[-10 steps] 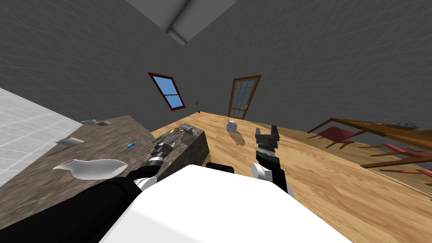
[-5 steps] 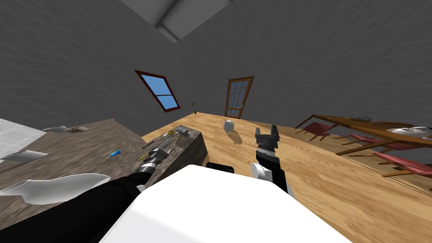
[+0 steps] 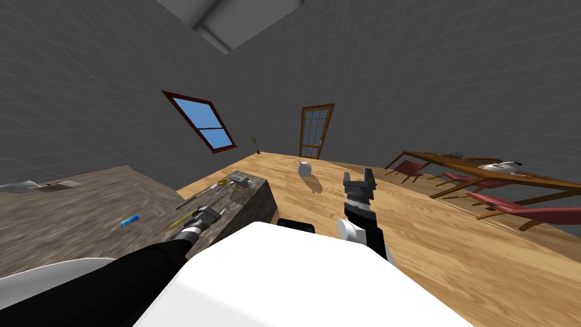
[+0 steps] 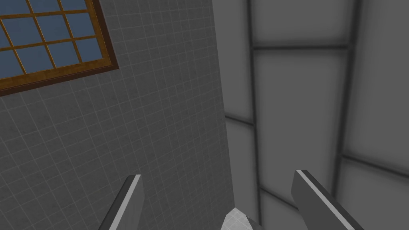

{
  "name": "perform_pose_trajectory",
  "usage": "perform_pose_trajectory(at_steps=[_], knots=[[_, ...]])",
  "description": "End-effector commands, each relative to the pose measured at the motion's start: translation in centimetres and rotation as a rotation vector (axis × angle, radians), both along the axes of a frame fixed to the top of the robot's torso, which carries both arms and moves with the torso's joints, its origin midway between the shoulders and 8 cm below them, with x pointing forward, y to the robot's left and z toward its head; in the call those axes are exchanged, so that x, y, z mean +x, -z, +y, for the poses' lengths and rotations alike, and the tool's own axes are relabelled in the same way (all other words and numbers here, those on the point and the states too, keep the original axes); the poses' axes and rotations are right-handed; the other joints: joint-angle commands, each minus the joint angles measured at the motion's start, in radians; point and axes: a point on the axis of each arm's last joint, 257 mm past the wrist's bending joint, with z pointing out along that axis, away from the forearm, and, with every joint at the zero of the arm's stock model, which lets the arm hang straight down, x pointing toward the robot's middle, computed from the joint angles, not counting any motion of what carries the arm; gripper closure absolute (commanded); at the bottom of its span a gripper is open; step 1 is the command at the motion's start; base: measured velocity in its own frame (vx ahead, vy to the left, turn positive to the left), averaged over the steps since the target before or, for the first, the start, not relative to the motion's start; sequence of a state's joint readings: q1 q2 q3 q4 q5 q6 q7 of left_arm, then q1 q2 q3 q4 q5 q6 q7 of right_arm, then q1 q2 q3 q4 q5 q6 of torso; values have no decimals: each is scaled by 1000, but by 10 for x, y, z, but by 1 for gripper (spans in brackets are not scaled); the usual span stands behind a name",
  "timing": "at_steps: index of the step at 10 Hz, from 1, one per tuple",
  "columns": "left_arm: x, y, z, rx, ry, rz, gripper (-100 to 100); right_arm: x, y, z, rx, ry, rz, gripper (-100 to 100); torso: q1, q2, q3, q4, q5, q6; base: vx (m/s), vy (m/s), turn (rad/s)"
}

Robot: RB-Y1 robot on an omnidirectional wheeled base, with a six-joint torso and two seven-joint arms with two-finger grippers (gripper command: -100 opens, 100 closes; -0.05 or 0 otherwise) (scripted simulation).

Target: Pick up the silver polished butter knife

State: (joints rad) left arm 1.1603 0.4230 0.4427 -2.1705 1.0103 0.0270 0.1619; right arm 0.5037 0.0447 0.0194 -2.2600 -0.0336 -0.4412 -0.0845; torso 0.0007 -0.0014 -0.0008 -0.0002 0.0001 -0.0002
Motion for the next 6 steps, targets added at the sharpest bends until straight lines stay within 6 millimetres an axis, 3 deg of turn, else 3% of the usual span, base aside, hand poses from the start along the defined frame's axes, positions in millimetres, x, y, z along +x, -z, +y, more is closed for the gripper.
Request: perform_pose_trajectory(at_steps=[1,3,4,5,6], knots=[[-23,16,9,-55,-26,67,-100,0,0,0,0,0,0,0,0,0,0,0,0,0,31,10,-236],[-24,16,8,-90,-41,51,-100,0,0,0,0,0,0,0,1,0,0,0,0,0,21,11,-48],[-45,29,14,-140,-68,110,-100,0,0,0,0,0,0,0,0,0,0,0,0,0,28,2,-241],[-45,29,13,-159,-75,99,-100,0,0,0,0,0,0,0,0,0,0,0,0,0,24,14,-134],[-67,41,17,-206,-104,157,-100,0,0,0,0,0,0,0,0,0,0,0,0,0,28,19,-183]])
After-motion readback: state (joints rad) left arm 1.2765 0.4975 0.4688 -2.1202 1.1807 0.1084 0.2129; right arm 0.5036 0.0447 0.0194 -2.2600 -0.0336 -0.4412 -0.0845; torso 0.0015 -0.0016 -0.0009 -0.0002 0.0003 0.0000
